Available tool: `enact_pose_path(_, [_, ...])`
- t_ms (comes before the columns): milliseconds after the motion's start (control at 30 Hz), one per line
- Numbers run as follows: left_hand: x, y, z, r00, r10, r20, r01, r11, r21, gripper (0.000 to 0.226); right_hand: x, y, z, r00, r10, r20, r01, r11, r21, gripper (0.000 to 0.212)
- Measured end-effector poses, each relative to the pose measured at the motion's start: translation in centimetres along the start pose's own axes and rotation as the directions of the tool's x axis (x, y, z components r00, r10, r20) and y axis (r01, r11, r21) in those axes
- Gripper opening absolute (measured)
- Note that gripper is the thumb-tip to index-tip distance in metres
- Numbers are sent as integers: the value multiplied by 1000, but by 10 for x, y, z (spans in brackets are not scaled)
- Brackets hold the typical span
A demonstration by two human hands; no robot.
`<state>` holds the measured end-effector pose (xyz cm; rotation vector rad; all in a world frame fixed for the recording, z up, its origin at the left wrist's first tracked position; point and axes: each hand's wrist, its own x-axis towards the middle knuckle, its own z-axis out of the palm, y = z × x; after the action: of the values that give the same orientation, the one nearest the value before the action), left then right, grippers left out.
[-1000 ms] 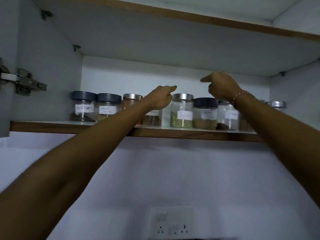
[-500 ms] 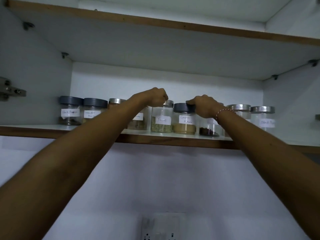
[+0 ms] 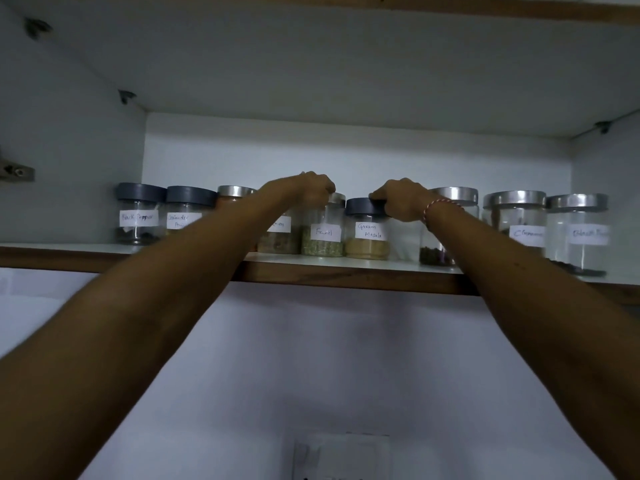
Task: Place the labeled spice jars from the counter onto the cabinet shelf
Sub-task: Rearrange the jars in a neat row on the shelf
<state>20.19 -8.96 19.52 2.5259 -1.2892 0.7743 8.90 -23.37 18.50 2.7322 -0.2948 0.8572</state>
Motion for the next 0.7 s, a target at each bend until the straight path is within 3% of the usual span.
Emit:
enact_pose_path(233, [-4,-1,1,999,-15,-28,14,999,-42,32,-7,-1,-5,999,25,32,-23,998,-54,46])
enact_pose_path(333, [-10,9,-8,980,32,-194,-53,993,-105,51,-26,20,-26,994,45,-102,-37,997,74,61])
enact_pose_path(400, [-14,32,-16,956,81,-283,-141,969,-202,52,-45,41,-40,973,69,-222,-37,989,145,59])
enact_pose_path(467, [-13,65,-20,946,175,-273,-241,942,-233,50,-69,64,-48,949,123,-291,-66,978,199,56])
enact_pose_path(567, [-10,122,-15,931,300,-206,-341,917,-205,49,-101,98,-52,937,221,-272,-178,969,174,52])
enact_pose_path(700, [-1,168,-4,950,295,-100,-308,939,-155,48,-128,134,-50,912,341,-226,-320,939,123,47])
